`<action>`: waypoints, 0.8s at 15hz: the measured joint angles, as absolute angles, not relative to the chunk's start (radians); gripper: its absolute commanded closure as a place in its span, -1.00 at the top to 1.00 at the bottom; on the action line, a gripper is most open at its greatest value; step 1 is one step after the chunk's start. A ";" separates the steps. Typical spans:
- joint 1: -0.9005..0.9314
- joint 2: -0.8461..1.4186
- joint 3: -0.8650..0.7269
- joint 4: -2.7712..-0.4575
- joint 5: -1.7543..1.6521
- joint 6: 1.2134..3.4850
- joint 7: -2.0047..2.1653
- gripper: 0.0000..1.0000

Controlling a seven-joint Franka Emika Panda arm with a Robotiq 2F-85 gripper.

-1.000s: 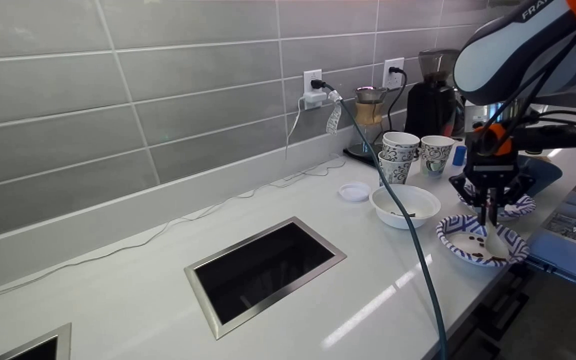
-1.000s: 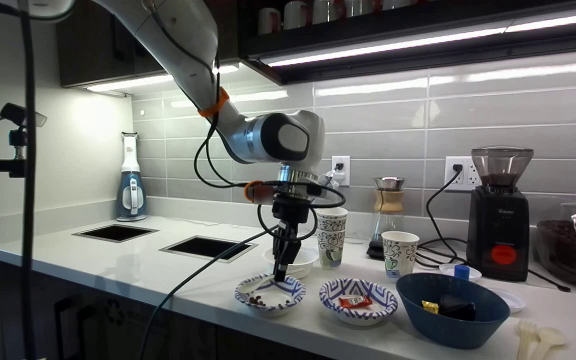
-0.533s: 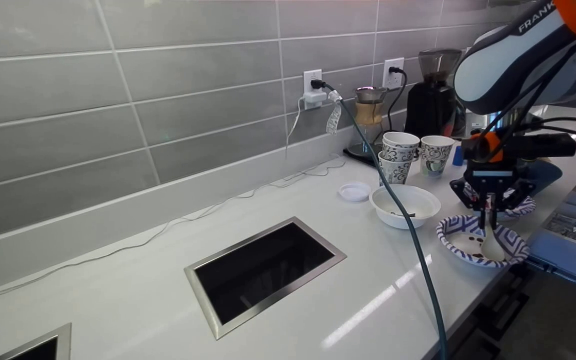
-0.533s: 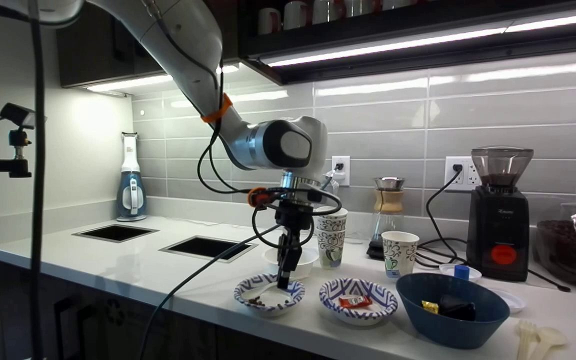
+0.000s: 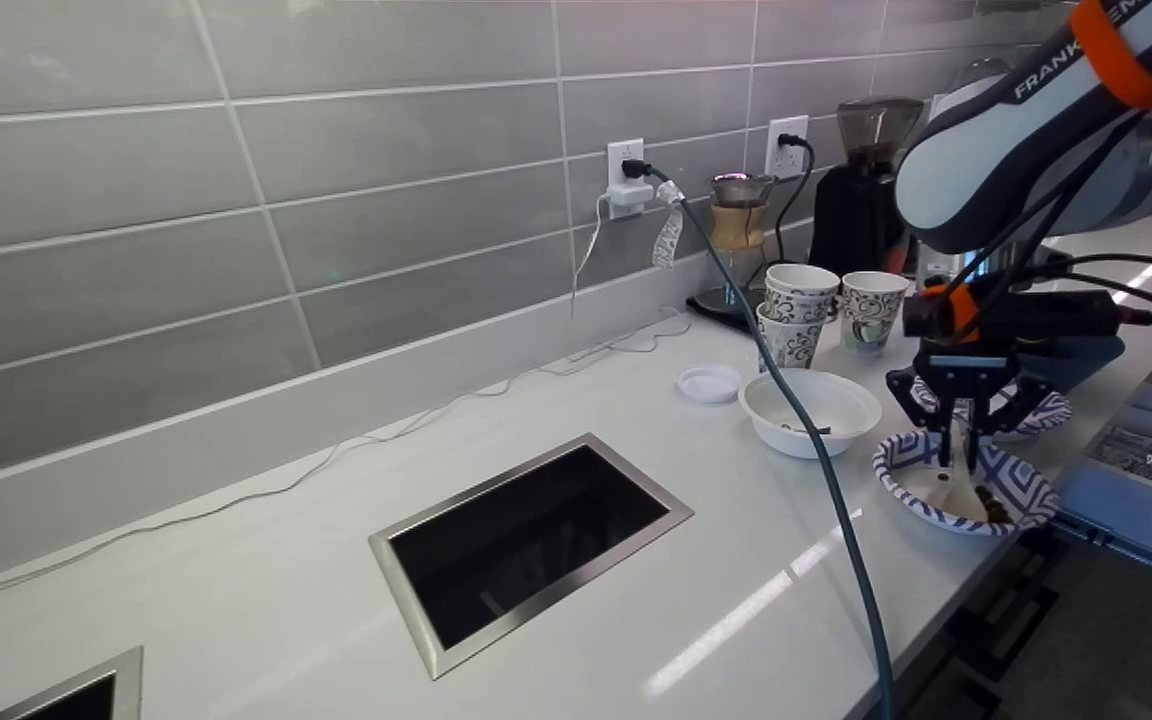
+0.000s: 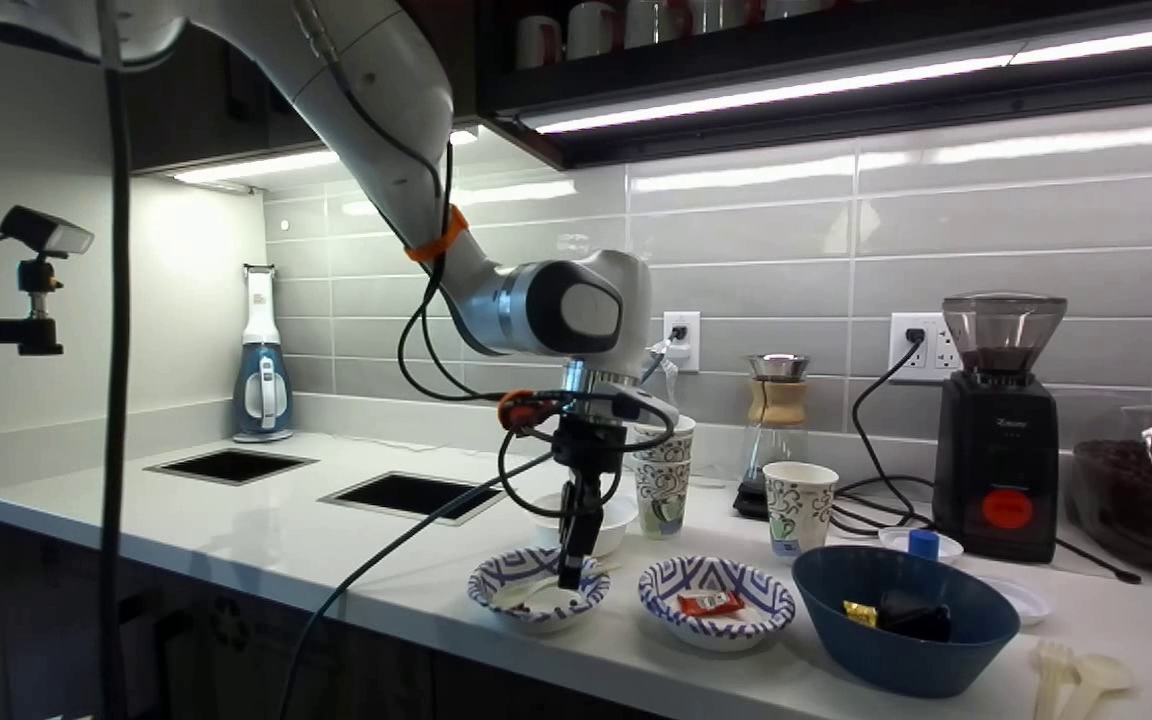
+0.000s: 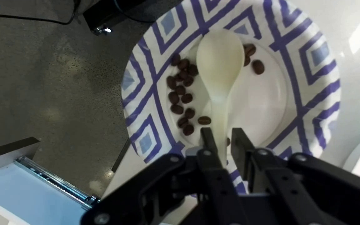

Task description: Use the spoon to put some of the cereal into the white bowl

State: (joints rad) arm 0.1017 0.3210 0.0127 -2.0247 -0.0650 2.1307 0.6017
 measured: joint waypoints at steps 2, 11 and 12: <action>0.107 0.317 0.014 -2.016 -0.065 2.103 0.576 0.33; 0.086 0.108 0.016 -1.966 -0.065 2.052 0.159 1.00; 0.079 0.082 0.016 -1.966 -0.065 2.056 0.105 1.00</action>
